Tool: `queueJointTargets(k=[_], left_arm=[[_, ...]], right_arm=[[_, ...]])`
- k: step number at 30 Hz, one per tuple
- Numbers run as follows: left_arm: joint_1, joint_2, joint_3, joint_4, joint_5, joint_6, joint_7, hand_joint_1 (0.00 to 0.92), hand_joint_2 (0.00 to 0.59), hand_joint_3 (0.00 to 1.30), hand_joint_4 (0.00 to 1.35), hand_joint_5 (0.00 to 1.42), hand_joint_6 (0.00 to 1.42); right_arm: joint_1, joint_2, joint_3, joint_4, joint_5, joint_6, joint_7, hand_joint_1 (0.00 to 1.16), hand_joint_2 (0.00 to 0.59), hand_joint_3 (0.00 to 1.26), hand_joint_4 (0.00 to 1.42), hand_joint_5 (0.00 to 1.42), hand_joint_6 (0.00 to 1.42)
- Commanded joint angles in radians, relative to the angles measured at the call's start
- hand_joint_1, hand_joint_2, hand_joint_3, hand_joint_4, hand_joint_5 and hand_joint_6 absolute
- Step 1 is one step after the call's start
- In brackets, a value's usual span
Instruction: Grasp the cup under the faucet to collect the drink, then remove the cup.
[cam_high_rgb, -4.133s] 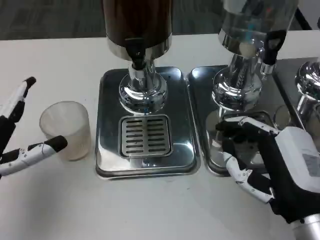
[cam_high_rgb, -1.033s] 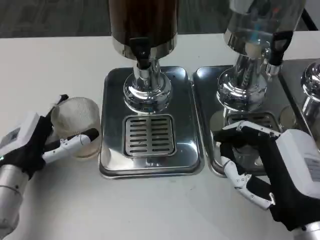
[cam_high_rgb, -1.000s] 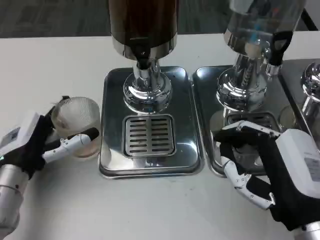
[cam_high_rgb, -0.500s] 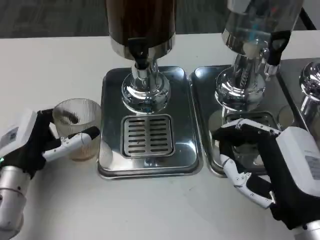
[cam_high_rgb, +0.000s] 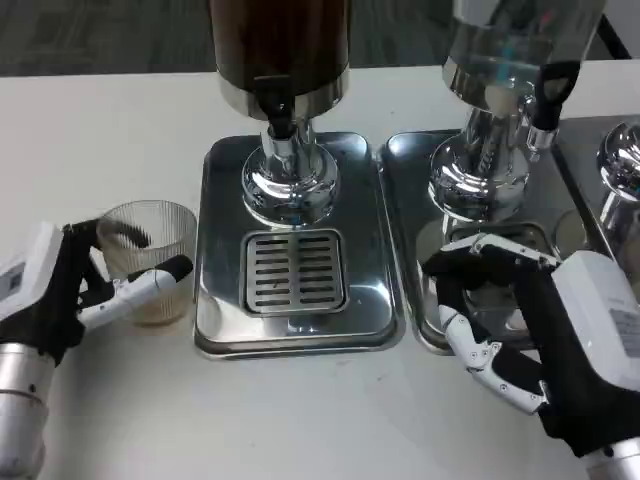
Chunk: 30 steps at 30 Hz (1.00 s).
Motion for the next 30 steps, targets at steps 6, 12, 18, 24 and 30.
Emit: queueJointTargets(k=[6, 12, 18, 24, 30], left_arm=[[0.011, 0.023, 0.033, -0.05, -0.011, -0.084, 0.049, 0.253, 0.15, 0.62, 0.67, 1.06, 1.38], [-0.013, 0.001, 0.005, -0.076, 0.017, -0.102, 0.01, 0.249, 0.151, 0.62, 0.67, 1.06, 1.39], [-0.053, -0.044, -0.038, -0.069, 0.045, -0.082, -0.045, 0.241, 0.15, 0.62, 0.67, 1.06, 1.39], [-0.09, -0.077, -0.058, -0.051, 0.058, -0.051, -0.085, 0.235, 0.149, 0.62, 0.67, 1.06, 1.38], [-0.121, -0.095, -0.074, -0.038, 0.063, -0.01, -0.103, 0.233, 0.149, 0.62, 0.67, 1.06, 1.37]], right_arm=[[-0.002, 0.006, 0.004, 0.011, 0.006, -0.005, -0.003, 0.51, 0.459, 0.56, 0.55, 0.54, 0.49], [-0.002, 0.013, 0.007, 0.011, 0.003, -0.006, -0.007, 0.51, 0.459, 0.56, 0.55, 0.54, 0.49], [0.015, 0.031, 0.008, -0.02, -0.011, 0.002, -0.014, 0.51, 0.459, 0.56, 0.55, 0.54, 0.49], [0.037, 0.051, 0.011, -0.053, -0.024, 0.011, -0.013, 0.51, 0.459, 0.56, 0.55, 0.54, 0.49], [0.034, 0.068, 0.017, -0.062, -0.032, 0.018, -0.008, 0.51, 0.459, 0.56, 0.55, 0.55, 0.49]])
